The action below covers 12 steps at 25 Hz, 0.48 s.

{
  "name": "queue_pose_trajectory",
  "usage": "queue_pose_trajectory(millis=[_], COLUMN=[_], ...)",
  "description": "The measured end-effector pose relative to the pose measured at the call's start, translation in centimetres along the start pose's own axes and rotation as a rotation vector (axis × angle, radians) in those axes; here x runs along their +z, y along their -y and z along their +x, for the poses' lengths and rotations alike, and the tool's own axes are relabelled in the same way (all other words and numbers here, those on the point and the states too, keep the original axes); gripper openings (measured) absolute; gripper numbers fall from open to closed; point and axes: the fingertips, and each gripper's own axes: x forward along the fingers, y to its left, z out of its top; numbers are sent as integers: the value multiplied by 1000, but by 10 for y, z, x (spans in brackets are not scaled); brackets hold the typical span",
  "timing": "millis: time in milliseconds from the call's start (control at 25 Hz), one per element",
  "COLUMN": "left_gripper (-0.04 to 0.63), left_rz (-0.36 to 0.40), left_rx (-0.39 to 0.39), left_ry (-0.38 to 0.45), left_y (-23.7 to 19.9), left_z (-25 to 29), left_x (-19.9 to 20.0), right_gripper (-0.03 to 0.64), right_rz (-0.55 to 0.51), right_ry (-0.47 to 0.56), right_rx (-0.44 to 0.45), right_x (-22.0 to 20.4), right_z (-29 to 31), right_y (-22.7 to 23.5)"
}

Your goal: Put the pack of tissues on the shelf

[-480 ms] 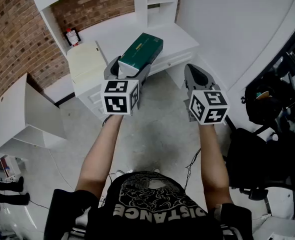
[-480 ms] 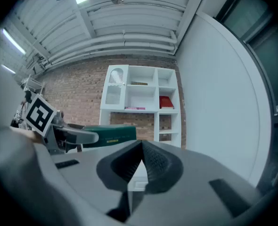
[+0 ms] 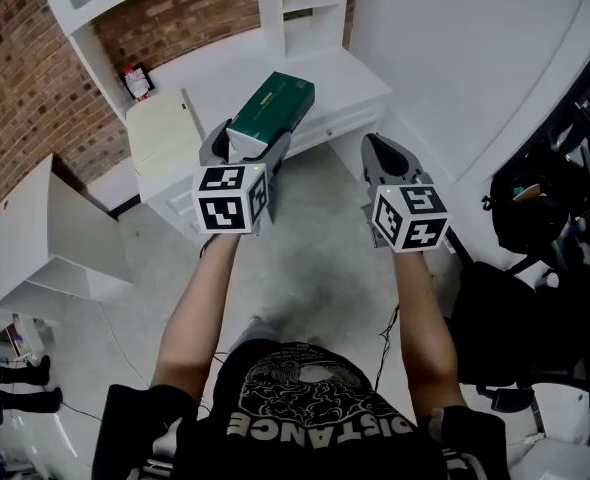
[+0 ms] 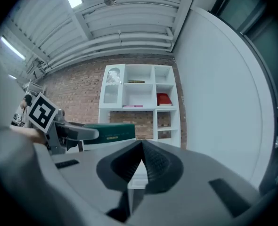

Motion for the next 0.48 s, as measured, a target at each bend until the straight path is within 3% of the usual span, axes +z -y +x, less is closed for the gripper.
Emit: queue_pose_trajectory(millis=[480], left_gripper=[426], left_rz=[10], left_rx=[-31], left_ry=[11], left_y=[-27], left_z=[82], left_x=[3], right_gripper=[5], right_rz=[-13], right_ry=[-22], right_rx=[-38], right_x=[-11], right_z=[63], right_y=[42])
